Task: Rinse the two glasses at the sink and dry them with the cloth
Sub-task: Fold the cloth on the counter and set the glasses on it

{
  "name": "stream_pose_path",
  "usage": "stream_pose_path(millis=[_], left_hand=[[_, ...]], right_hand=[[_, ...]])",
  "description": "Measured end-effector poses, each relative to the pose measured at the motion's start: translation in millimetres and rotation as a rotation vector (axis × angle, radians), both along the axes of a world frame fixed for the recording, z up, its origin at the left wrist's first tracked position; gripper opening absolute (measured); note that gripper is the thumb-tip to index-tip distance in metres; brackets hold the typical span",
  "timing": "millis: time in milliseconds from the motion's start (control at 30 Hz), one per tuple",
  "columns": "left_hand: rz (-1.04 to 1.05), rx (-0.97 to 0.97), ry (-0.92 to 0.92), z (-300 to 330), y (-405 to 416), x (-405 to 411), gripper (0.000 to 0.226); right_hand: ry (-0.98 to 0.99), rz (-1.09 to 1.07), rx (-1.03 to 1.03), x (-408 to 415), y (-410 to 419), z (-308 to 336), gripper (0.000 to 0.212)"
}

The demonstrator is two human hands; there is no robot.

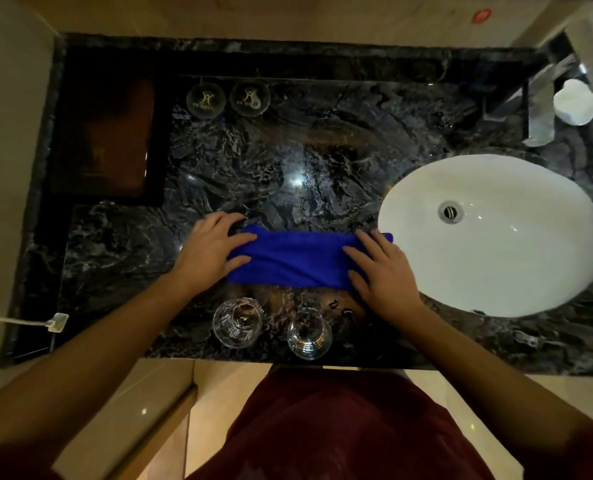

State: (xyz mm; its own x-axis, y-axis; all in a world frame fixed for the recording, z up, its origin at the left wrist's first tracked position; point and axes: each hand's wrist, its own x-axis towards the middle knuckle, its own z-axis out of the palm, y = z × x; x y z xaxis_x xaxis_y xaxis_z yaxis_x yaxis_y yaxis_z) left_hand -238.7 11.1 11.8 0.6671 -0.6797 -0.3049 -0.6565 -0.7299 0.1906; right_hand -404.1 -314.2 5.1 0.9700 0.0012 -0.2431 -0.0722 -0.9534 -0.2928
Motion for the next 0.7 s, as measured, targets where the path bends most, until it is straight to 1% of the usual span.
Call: stream_pose_path(millis=[133, 233, 333, 400, 467, 500, 600, 700], left_hand=[[-0.045, 0.071, -0.018, -1.4, 11.1, 1.9, 0.054], [0.021, 0.080, 0.017, 1.5, 18.3, -4.3, 0.067], [0.139, 0.001, 0.047, 9.2, 21.7, -14.7, 0.069], [0.220, -0.137, 0.061, 19.0, 24.0, -26.0, 0.065], [0.251, -0.290, 0.076, 31.4, 24.1, -41.6, 0.065], [0.242, -0.329, 0.092, 37.7, 23.3, -52.0, 0.066], [0.201, -0.293, 0.153, 47.1, 23.6, -88.5, 0.079], [0.174, -0.210, 0.166, 45.5, 26.8, -117.9, 0.092]], right_hand=[[0.078, 0.029, -0.095, -9.5, 0.4, -7.5, 0.056], [0.110, 0.023, -0.112, -9.8, -0.7, -5.2, 0.058], [0.110, -0.019, -0.024, -6.3, 2.2, 7.8, 0.062], [0.039, -0.003, 0.113, -7.7, 5.5, 23.0, 0.064], [-0.030, 0.060, 0.263, -12.9, 11.6, 38.6, 0.064], [-0.043, 0.118, 0.310, -17.3, 15.8, 45.8, 0.066], [-0.009, 0.298, 0.356, -30.5, 33.2, 61.5, 0.078], [0.069, 0.414, 0.267, -42.2, 49.5, 64.1, 0.095]])
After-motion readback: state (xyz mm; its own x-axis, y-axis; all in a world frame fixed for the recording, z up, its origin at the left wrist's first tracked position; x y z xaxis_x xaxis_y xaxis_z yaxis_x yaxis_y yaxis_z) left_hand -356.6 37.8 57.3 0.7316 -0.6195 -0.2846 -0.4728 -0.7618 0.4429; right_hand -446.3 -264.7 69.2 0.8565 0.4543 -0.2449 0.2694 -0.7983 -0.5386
